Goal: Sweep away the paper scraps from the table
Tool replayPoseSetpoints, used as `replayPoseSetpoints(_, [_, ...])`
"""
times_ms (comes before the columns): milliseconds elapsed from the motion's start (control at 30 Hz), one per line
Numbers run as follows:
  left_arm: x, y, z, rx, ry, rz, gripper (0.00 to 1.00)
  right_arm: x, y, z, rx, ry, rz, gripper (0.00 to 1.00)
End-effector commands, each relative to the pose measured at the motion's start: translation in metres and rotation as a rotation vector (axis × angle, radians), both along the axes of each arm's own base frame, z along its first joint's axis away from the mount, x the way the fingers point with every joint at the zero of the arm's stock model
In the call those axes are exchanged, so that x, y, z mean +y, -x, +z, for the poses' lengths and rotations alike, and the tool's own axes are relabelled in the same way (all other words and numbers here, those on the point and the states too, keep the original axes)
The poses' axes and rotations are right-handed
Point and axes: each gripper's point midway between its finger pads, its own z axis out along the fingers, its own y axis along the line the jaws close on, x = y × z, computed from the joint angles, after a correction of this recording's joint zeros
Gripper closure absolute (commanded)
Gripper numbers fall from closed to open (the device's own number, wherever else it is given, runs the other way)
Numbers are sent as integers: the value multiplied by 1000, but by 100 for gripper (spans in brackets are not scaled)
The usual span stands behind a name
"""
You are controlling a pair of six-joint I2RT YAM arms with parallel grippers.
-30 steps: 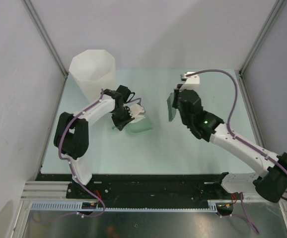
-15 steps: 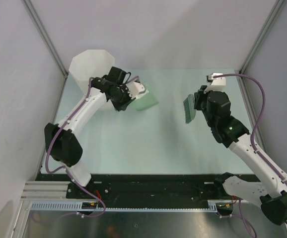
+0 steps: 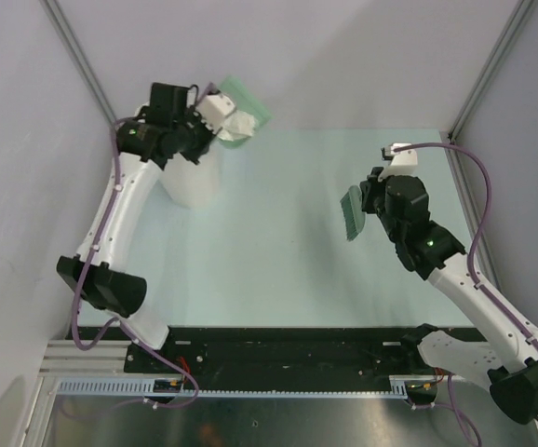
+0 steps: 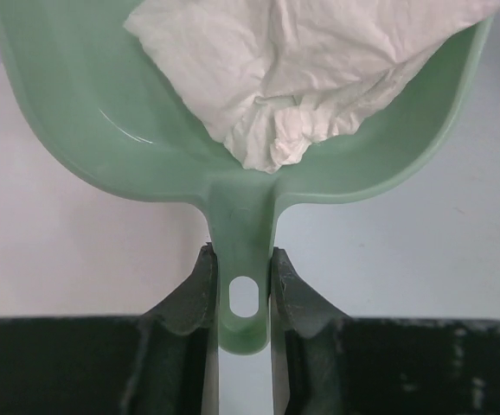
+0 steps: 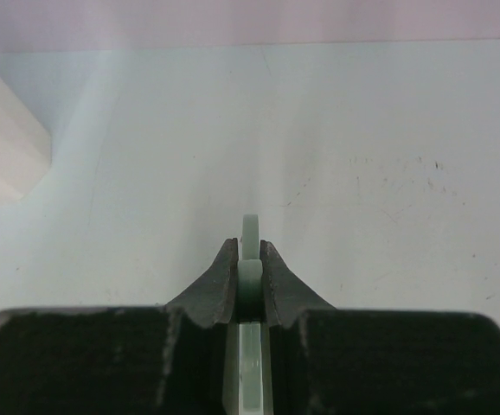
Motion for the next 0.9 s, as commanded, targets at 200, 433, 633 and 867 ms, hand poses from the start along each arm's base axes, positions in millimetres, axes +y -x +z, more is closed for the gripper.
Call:
replayPoseSetpoints(200, [101,6,81,-222,-53,291,100,0,3,9,-35,-12,17,100])
replayPoseSetpoints(433, [173,6,103,-295,-318,548,100,3,3,7,-35,-17,32,100])
replayPoseSetpoints(633, [204,2,125,-319,-593,663,100,8,2,5,-33,-24,47,100])
replayPoseSetpoints(867, [201,-4,138,-322,-890,664,100,11,4,3,-34,-18,59,100])
